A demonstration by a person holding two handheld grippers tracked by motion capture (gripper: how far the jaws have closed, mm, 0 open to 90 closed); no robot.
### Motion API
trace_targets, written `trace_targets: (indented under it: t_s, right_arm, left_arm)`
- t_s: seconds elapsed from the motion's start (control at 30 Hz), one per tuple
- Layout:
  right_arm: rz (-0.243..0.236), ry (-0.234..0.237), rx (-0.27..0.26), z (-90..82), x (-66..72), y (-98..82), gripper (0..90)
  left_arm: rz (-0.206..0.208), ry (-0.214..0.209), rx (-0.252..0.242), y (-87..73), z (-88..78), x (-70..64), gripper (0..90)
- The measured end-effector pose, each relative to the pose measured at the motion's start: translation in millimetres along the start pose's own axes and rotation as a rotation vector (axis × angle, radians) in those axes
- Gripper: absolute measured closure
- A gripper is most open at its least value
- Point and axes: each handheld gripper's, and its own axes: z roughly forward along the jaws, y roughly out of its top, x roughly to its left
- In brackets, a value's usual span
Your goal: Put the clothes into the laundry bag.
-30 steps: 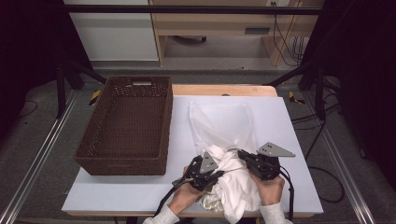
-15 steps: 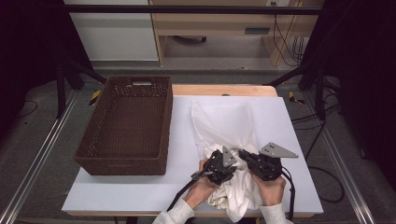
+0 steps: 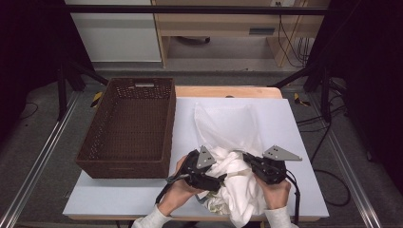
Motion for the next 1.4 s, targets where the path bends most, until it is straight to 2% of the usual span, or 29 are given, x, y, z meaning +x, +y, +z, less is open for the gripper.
trace_targets:
  t_s: [0.1, 0.2, 0.3, 0.4, 0.47, 0.53, 0.63, 0.67, 0.73, 0.8, 0.87, 1.0, 1.07, 1.17, 1.23, 1.33, 1.37, 1.4]
  right_arm:
    - [0.004, -0.002, 0.001, -0.3, -1.2, -0.3, 89.1]
    - [0.003, -0.003, 0.0, -0.2, -1.0, 0.1, 89.1]
    - [-0.001, -0.004, 0.0, -0.8, -0.5, 0.7, 89.1]
    - [0.004, 0.001, -0.002, -0.6, -1.4, 0.9, 89.1]
    - [0.002, 0.003, 0.002, -0.3, -1.6, 0.6, 89.1]
    - [0.003, 0.002, 0.006, -0.1, -1.7, 0.5, 89.1]
    - [0.006, 0.002, 0.009, 0.3, -2.1, 0.4, 89.1]
    - [0.01, 0.005, 0.009, 0.4, -2.2, 0.5, 89.1]
    - [0.007, 0.008, 0.008, 1.2, -2.5, 0.8, 89.1]
    - [0.004, 0.008, 0.011, 2.5, -1.5, 1.0, 89.1]
    - [-0.003, 0.009, 0.015, 3.5, -0.7, 1.2, 89.0]
    - [0.003, 0.009, 0.016, 5.0, -1.1, 0.8, 89.1]
    - [0.003, 0.009, 0.02, 5.9, -0.9, 0.3, 89.1]
    - [0.003, 0.009, 0.019, 5.9, -0.9, 0.1, 89.1]
    - [0.005, 0.009, 0.015, 5.3, -1.4, 0.0, 89.1]
    - [0.011, 0.007, 0.006, 4.3, -2.0, -0.2, 89.1]
    - [0.009, 0.006, 0.0, 3.8, -2.5, 0.0, 89.1]
    - [0.014, 0.011, -0.004, 3.4, -2.4, 0.4, 89.2]
  left_arm:
    - [-0.013, -0.037, -0.014, -1.6, -7.3, -0.9, 18.2]
    - [-0.016, 0.019, -0.045, 1.7, -5.3, 4.7, 19.3]
    - [-0.042, 0.069, -0.055, 5.8, 8.9, 20.2, 20.9]
    - [-0.059, 0.052, -0.029, 5.1, 32.7, 31.3, 20.4]
    - [-0.05, 0.037, 0.03, 1.5, 51.5, 32.6, 17.5]
    - [-0.062, 0.003, 0.065, -4.7, 67.0, 31.1, 14.3]
    - [-0.096, -0.018, 0.06, -10.6, 72.8, 31.0, 13.5]
    - [-0.097, -0.022, 0.072, -12.1, 73.4, 31.1, 13.7]
    - [-0.13, -0.046, 0.102, -15.3, 77.1, 32.1, 13.8]
    - [-0.152, -0.087, 0.108, -16.7, 79.3, 34.1, 16.9]
    - [-0.163, -0.138, 0.114, -17.1, 79.1, 35.7, 28.0]
    - [-0.173, -0.169, 0.106, -16.8, 77.7, 32.6, 44.7]
    - [-0.153, -0.154, 0.092, -17.1, 75.4, 28.3, 54.9]
    - [-0.087, -0.086, 0.063, -17.0, 68.2, 16.9, 66.0]
    - [-0.046, -0.046, 0.018, -14.5, 58.2, 8.8, 69.2]
    - [-0.032, -0.053, -0.076, -6.4, 37.3, 2.1, 72.2]
    - [-0.023, -0.058, -0.092, -3.5, 32.3, 0.0, 72.8]
    - [0.006, -0.064, -0.116, 3.1, 24.4, -6.9, 73.2]
